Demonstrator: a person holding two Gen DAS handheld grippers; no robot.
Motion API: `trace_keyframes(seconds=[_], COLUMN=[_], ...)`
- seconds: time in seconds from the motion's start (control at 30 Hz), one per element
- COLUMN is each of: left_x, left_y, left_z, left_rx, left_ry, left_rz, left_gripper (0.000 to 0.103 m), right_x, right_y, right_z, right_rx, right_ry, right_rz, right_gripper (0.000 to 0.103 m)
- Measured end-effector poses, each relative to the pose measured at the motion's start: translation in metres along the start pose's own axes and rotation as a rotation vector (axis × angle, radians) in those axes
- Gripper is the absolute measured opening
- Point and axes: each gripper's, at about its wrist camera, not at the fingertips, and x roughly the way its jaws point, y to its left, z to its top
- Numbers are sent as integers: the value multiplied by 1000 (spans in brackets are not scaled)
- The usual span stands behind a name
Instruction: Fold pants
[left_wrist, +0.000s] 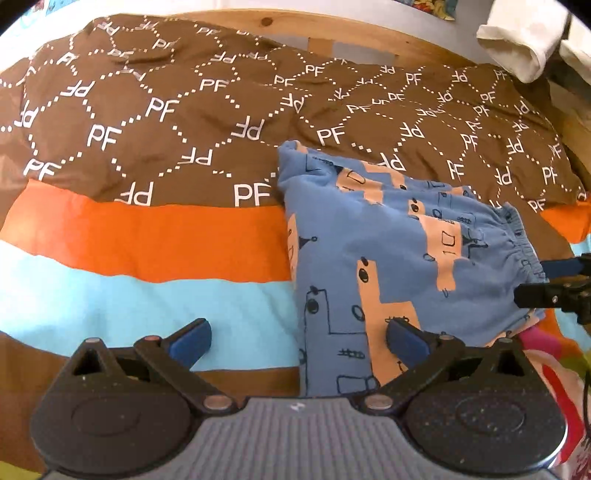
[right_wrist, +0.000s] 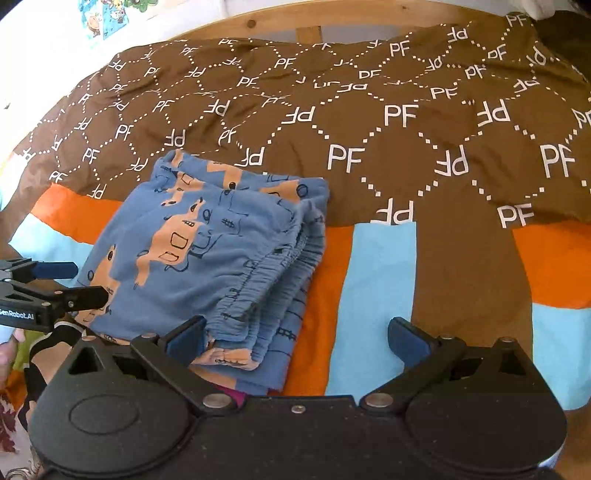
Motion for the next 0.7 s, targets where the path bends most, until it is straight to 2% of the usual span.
trace_keyframes(seconds=[0.17, 0.33, 0.7], left_x=[-3, -4, -4], left_y=[2, 2, 3], left_z=[-6, -4, -5], left_rx=[-1, -1, 15], left_ry=[-35, -35, -41], left_rz=[-4, -6, -24], left_gripper=[103, 103, 103], right_x=[3, 4, -2], right_y=[3, 2, -7], right_z=[1, 1, 5], right_rx=[-31, -37, -89], right_ry=[3, 7, 71], right_rz=[-11, -7, 86], right_gripper=[102, 102, 102])
